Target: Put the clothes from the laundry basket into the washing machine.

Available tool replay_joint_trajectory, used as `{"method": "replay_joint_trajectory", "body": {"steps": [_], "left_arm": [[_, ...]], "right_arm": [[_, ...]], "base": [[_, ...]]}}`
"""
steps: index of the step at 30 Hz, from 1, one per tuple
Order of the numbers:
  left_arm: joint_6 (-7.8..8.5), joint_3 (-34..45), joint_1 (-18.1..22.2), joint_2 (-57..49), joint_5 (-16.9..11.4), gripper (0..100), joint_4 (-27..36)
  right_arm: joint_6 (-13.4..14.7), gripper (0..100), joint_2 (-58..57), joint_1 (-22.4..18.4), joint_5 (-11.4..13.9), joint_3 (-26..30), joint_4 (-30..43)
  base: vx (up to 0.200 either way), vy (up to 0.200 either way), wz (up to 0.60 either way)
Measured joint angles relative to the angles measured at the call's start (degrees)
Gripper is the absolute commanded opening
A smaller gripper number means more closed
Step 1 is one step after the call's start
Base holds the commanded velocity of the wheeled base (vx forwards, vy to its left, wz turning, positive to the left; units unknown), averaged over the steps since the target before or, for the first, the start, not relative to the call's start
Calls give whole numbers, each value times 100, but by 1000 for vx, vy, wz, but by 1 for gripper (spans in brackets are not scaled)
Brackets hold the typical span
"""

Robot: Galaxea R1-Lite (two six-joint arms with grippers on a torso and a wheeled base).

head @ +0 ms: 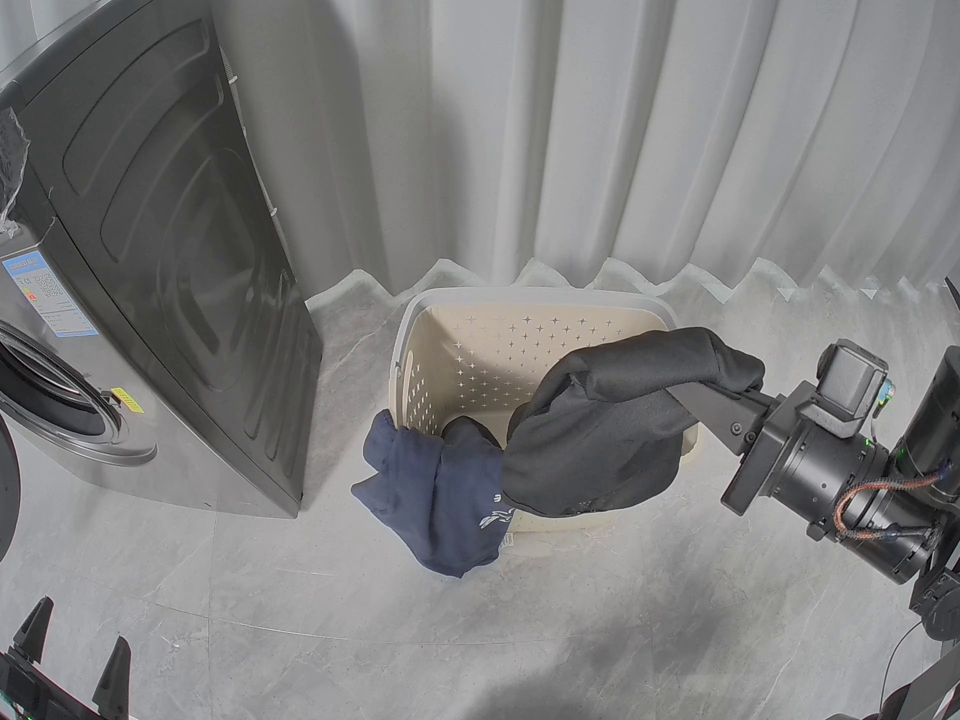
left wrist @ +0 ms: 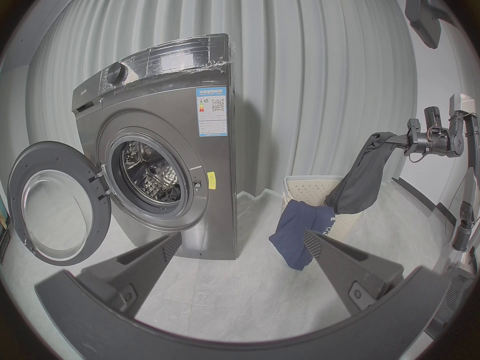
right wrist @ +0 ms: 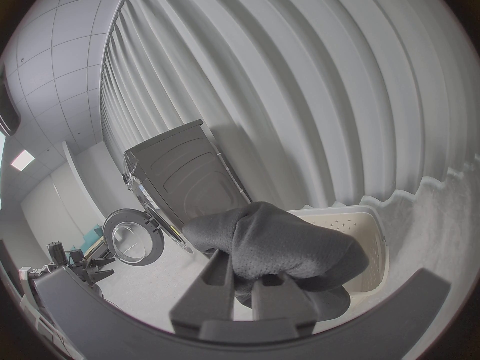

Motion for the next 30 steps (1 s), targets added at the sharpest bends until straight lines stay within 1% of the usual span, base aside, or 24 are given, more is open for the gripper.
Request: {"method": "replay_joint_trajectory", "body": {"steps": [7, 17, 21, 22, 24, 28, 30], "left_arm": [[6, 0, 5, 0, 6, 100, 0], [-38, 0, 0, 2, -6, 100, 6], [-106, 0, 0, 2, -5, 100, 9], [-106, 0, 0, 2, -2, 100, 9], [-98, 0, 0, 2, 0, 100, 6], [-65, 0, 0, 0, 0, 100, 0], [-54, 0, -5, 0, 2, 100, 2]], "right_arm": [[-4, 0, -44, -10, 1, 63, 7], [-1, 0, 13, -63, -46, 66, 29], [0, 0, 45, -95, -76, 34, 45], [0, 0, 52, -99, -95, 33, 46], [0, 0, 63, -101, -180, 22, 65], [-9, 0, 78, -107, -445, -5, 119], [-11, 0, 89, -107, -528, -22, 174]], "base": [[0, 0, 0], [-200, 0, 0], [-200, 0, 0], [-200, 0, 0], [0, 0, 0], [0, 0, 0], [0, 0, 0]]}}
